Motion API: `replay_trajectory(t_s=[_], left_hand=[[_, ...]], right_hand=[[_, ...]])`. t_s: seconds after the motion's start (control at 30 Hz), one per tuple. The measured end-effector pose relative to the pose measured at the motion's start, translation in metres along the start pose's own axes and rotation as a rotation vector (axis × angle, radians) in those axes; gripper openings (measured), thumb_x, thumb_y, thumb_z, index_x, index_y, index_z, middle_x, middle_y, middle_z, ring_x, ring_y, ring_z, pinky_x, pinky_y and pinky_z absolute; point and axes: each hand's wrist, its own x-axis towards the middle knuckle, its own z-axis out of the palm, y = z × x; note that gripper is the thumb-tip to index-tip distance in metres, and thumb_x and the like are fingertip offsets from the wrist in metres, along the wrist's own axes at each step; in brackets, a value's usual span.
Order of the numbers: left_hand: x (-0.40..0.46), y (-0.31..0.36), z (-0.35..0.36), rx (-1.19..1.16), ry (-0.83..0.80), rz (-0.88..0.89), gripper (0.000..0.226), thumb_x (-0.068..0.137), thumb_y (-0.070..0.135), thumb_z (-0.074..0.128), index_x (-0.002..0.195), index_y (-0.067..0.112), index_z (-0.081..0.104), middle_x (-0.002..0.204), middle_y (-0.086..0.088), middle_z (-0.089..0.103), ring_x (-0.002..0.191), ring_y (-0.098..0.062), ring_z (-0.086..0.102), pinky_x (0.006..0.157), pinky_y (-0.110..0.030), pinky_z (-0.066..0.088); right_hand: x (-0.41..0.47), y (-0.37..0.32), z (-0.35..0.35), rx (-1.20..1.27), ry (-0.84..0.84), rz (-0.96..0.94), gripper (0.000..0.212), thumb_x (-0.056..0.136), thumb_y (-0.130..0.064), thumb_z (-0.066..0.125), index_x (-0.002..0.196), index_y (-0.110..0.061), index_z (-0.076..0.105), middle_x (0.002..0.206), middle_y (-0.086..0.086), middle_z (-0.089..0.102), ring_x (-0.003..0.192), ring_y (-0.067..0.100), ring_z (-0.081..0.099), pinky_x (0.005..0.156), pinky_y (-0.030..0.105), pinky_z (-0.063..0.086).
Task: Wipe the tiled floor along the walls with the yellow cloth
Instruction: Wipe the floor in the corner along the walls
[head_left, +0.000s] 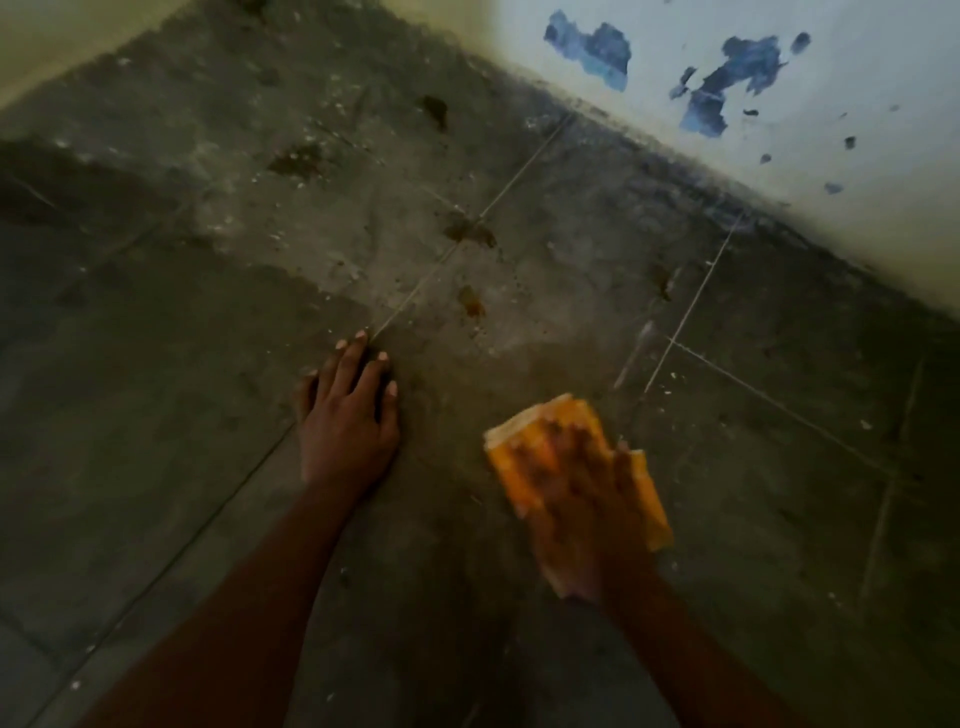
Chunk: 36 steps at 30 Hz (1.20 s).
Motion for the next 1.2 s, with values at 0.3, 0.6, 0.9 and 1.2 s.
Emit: replay_trajectory(t_s=[0.3,0.6,0.9,1.2], left_hand=[[0.003,-0.003,0.004,-0.02,-0.017,0.0,0.046,0.099,0.043,0.042,0.137,0.025,0.061,0.163,0.0,0.043,0.149,-0.028,0.041,0.117,-0.052,0.032],[0.057,-0.064,-0.007,0.108,-0.001,-0.058,0.055,0.107,0.043,0.029,0.162,0.039,0.028,0.174,0.006,0.017,0.161,-0.023,0.015,0.129,-0.05,0.014],[0.051,-0.061,-0.016,0.097,-0.056,-0.041,0.057,0.105,0.04,0.032,0.162,0.034,0.033,0.174,0.005,0.019,0.161,-0.024,0.018,0.127,-0.055,0.02],[0.059,-0.06,-0.008,0.128,0.003,-0.159,0.068,0.101,0.05,0.036,0.164,0.026,0.03,0.176,0.001,0.011,0.163,-0.021,0.009,0.129,-0.055,0.014]], right_hand=[[0.082,-0.032,0.011,-0.035,-0.001,0.077,0.062,0.106,-0.047,0.03,0.165,-0.034,0.019,0.174,0.009,0.012,0.158,0.045,0.009,0.115,0.074,0.019],[0.149,0.017,0.007,0.04,0.078,0.484,0.069,0.096,-0.067,0.02,0.161,-0.051,0.002,0.175,0.003,0.005,0.16,0.037,0.004,0.116,0.076,0.016],[0.101,-0.047,-0.014,-0.059,-0.167,-0.116,0.069,0.099,-0.061,0.043,0.159,-0.057,0.009,0.175,-0.003,0.0,0.161,0.032,0.002,0.116,0.072,0.021],[0.249,-0.057,0.003,0.052,-0.064,0.25,0.069,0.102,-0.059,0.026,0.164,-0.043,-0.001,0.175,0.009,-0.005,0.159,0.042,-0.009,0.124,0.067,0.002]])
